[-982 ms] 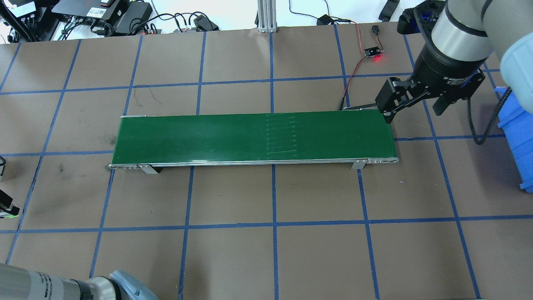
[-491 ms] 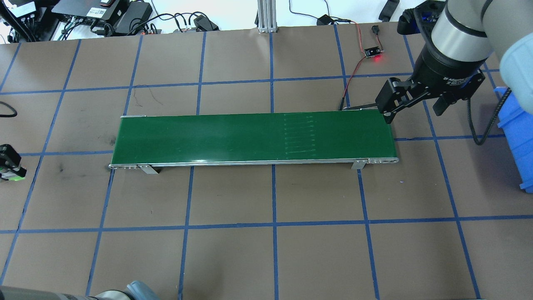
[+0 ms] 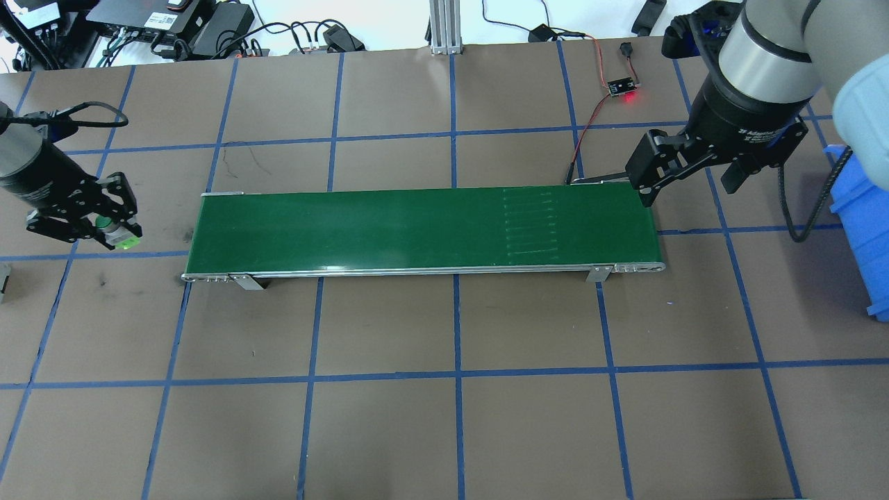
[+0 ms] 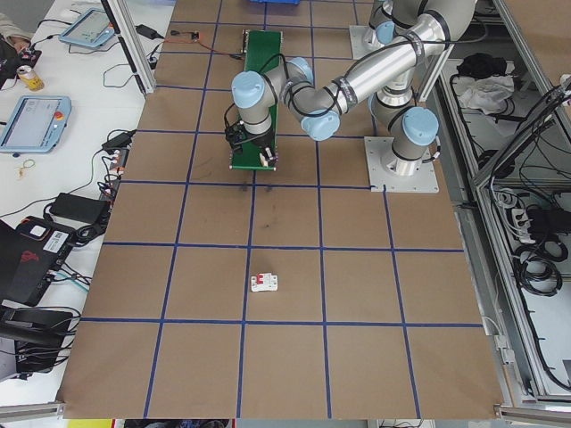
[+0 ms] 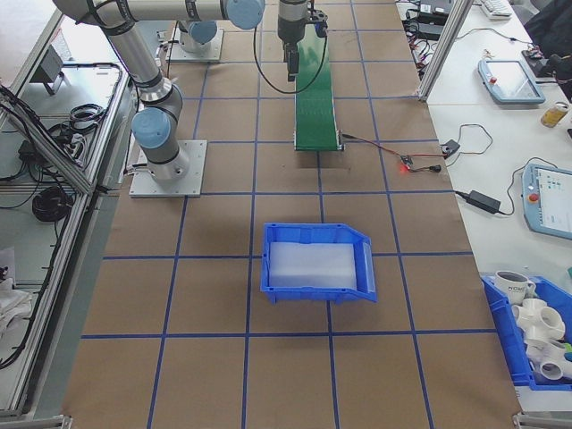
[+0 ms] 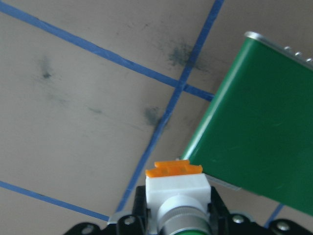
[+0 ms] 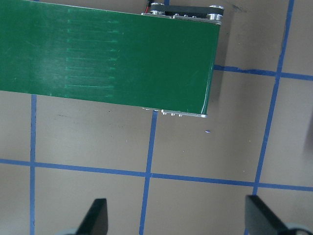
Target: Move button from left to right
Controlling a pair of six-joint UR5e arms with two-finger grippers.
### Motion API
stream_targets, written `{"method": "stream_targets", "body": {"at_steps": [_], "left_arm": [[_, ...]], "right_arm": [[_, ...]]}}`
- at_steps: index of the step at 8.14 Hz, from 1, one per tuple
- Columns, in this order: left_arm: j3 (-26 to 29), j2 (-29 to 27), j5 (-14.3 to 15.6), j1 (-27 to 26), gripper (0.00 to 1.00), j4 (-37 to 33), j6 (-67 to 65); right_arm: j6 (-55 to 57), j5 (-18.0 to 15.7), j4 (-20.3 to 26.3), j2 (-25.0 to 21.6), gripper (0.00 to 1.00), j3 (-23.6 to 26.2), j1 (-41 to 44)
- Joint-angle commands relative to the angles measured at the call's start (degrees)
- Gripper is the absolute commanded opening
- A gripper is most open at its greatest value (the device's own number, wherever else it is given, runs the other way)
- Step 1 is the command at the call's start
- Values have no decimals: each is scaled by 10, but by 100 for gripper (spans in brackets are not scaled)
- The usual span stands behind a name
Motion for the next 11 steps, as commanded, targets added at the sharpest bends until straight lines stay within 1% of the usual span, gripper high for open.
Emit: {"method": "stream_targets", "body": {"at_steps": [1,2,4,5,7,9,11], "left_arm": [[0,6,-51,-65,0,5,-297],[0,8,-57,-82,0,5,-387],[-5,5,-96,-118,0,19,-578],[-6,0,-98,-130,0,45,-595],[-6,-10,-94,-131,0,52,-633],[-13,-31,-93,-131,0,116,-630],[-38,-33,-93,-131,0,123,-629]], "right_arm": [[1,2,0,0,100,0,1],[1,2,0,0,100,0,1],[2,4,0,0,100,0,1],[2,4,-1,0,100,0,1],[2,4,-1,0,100,0,1],[2,4,-1,0,100,1,1],[2,4,0,0,100,0,1]]}}
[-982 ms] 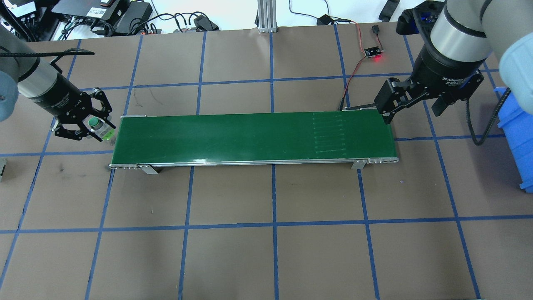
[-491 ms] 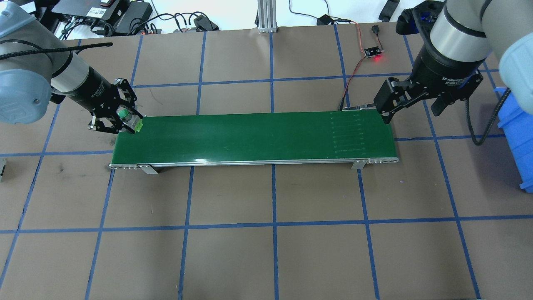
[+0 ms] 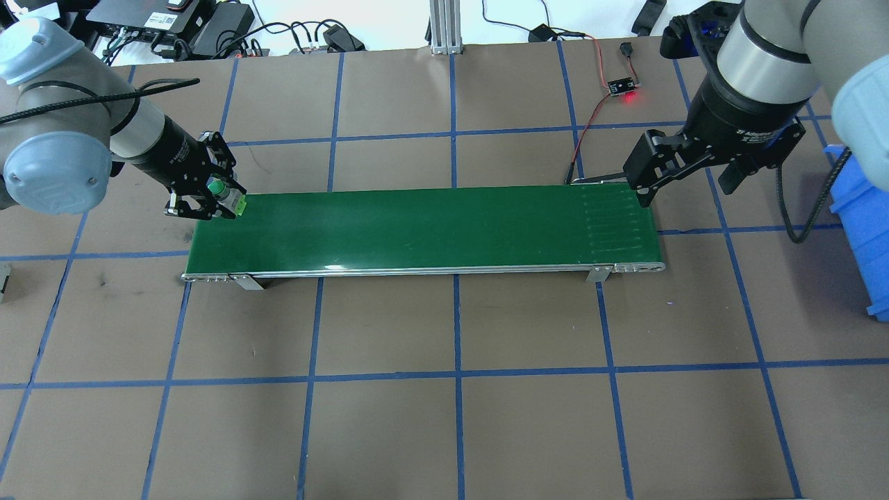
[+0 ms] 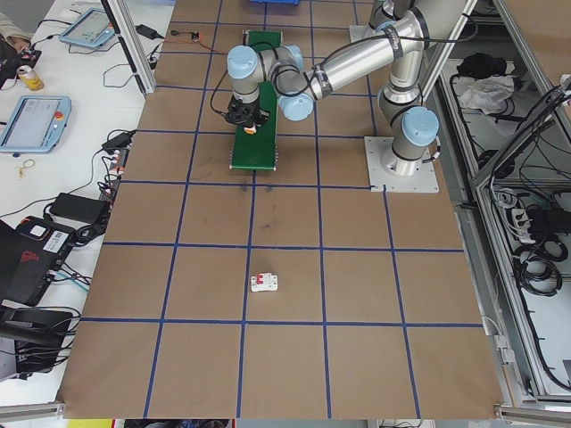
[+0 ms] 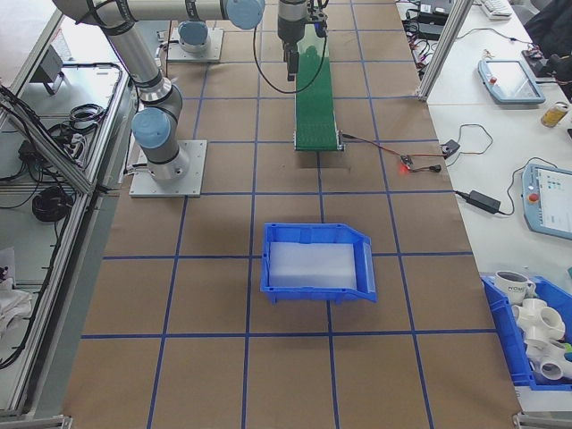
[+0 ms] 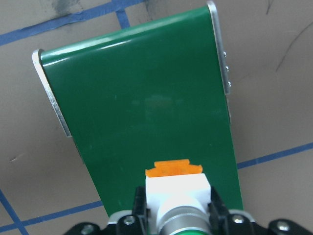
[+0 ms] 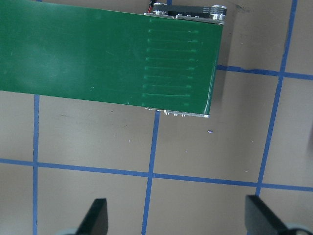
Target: Move button from left to right
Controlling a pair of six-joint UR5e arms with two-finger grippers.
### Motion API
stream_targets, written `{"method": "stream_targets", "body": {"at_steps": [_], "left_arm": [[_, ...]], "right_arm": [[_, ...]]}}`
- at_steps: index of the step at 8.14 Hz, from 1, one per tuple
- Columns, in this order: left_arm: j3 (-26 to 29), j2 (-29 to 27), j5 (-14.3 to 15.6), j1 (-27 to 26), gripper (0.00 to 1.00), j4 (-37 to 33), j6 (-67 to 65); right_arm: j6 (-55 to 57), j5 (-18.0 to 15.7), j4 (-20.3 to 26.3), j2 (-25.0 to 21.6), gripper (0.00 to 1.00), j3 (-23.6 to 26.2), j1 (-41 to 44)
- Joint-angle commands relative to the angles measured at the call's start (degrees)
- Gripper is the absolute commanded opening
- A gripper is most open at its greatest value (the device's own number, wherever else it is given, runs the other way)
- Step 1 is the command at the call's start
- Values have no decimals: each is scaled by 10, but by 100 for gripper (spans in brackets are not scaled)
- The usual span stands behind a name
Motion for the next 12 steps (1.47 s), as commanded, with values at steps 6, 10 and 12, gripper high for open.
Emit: {"method": "stream_targets", "body": {"at_steps": [6,10,12], "left_arm": [[-51,-27,0,0,0,64,-6],[-65,-28,2,0,0,84,0],[-65,-36,4,0,44,83,-1]], "right_arm": [[0,0,0,0,100,-1,0],[0,0,0,0,100,0,0],[0,0,0,0,100,0,0]]}}
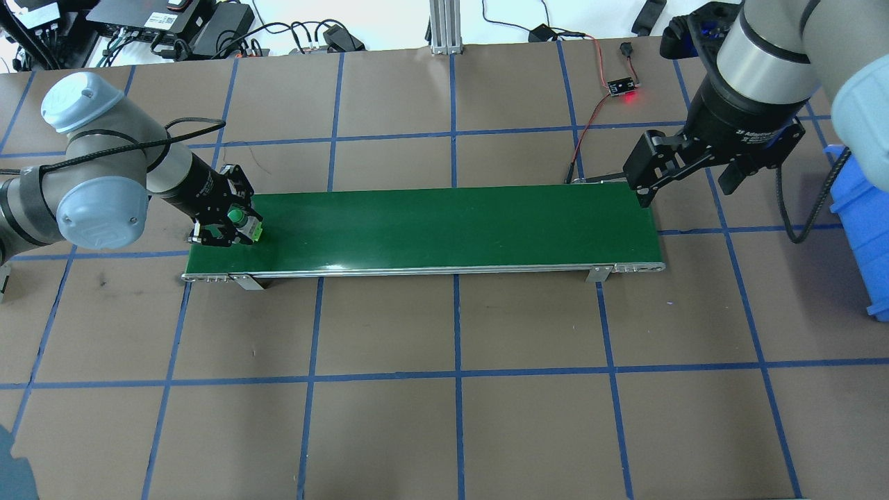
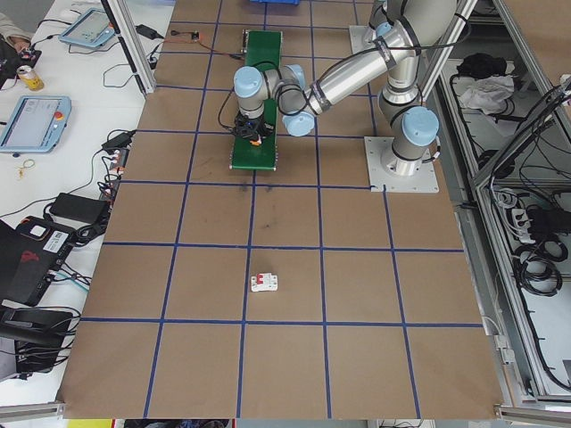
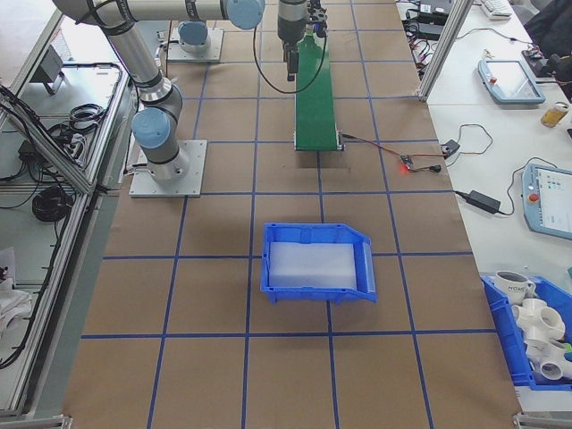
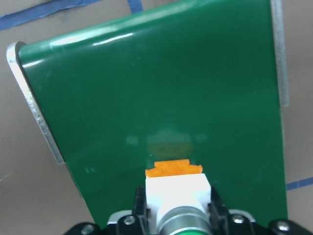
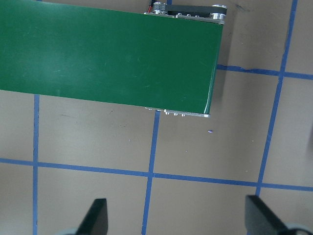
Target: Move button from left to right
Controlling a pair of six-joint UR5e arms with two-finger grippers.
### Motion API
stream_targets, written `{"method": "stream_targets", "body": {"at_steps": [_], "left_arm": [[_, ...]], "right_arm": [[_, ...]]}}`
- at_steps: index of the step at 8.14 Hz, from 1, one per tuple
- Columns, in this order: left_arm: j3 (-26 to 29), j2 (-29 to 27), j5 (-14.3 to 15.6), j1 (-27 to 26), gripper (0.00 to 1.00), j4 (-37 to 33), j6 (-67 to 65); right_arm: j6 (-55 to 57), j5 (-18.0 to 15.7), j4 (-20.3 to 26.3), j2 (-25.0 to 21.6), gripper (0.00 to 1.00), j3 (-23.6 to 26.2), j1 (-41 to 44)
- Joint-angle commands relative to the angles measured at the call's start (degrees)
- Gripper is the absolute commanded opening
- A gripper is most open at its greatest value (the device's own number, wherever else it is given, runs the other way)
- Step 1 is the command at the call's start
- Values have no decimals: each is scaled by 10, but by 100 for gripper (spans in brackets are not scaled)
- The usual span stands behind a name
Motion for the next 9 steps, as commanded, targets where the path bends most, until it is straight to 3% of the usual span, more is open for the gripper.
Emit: {"method": "stream_targets", "body": {"at_steps": [1,2,9], "left_arm": [[-1,-9,2,0,82,0,0],[0,-9,7,0,98,1,-1],[2,-9,10,1,100,1,6]], "right_arm": [[0,0,0,0,100,0,0],[-1,0,0,0,100,0,0],[2,16,-10,5,100,-1,-1]]}}
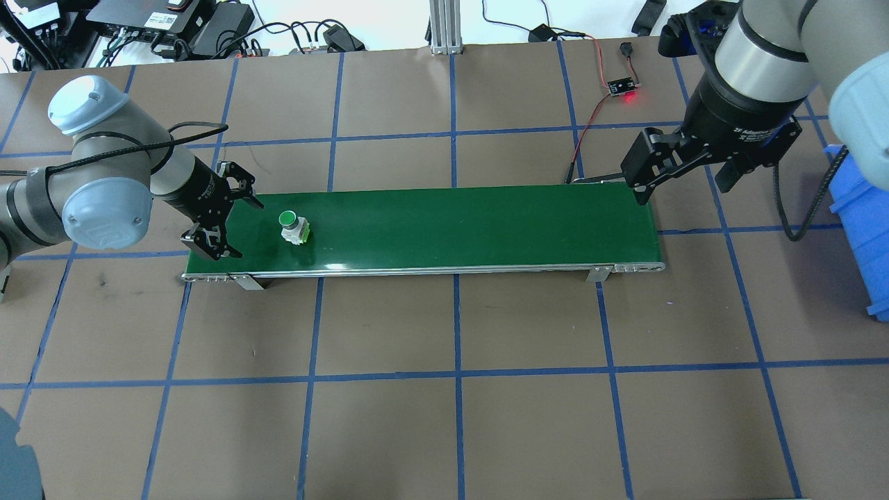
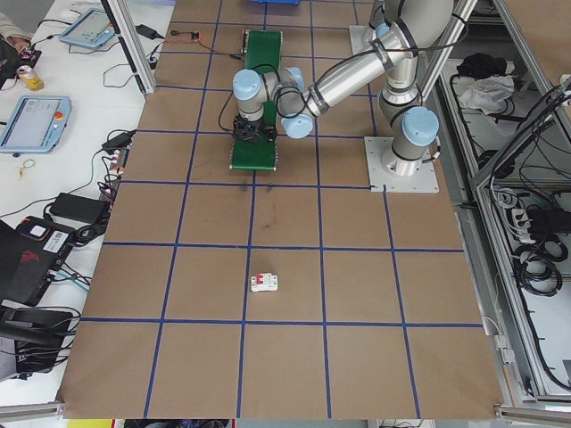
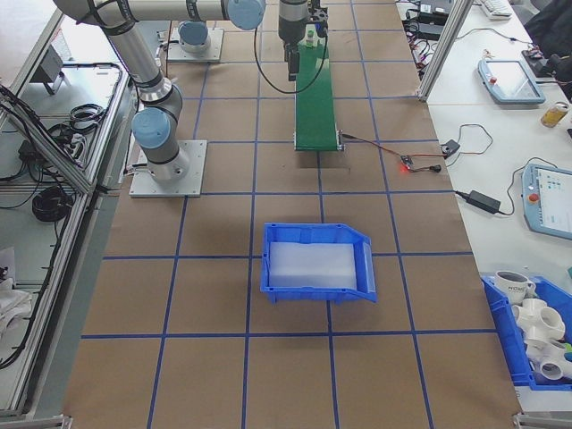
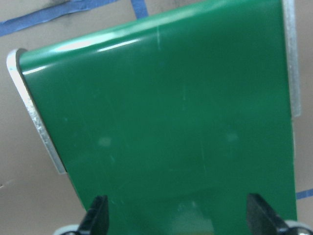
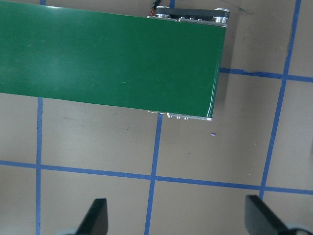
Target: Move button from left to right
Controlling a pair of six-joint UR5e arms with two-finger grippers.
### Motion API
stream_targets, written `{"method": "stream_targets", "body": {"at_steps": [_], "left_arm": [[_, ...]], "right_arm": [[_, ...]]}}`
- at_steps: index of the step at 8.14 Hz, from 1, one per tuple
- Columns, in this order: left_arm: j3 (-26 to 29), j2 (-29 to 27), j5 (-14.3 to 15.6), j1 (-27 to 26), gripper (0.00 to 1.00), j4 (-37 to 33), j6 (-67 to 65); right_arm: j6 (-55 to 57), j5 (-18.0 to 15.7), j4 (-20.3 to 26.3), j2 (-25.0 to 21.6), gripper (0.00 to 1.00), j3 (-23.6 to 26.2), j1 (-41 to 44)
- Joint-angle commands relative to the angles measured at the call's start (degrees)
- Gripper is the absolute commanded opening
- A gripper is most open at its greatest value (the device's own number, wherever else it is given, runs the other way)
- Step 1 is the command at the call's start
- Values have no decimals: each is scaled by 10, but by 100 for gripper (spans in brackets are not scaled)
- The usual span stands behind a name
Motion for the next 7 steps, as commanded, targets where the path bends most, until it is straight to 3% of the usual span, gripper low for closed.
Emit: {"method": "stream_targets", "body": {"at_steps": [1,2,3,6,7], "left_arm": [[5,0,3,5,100,-2,80],[6,5,51,7,100,-1,158],[23,16,108,3,100,0,195],[137,67,110,-4,100,-111,284],[173,89,109,-13,100,-198,295]], "right_arm": [[2,12,-6,6,100,0,-1],[1,12,-11,21,100,1,-3],[2,13,-45,44,100,2,-4],[1,24,-122,104,100,16,-4],[1,23,-184,137,100,38,-4]]}}
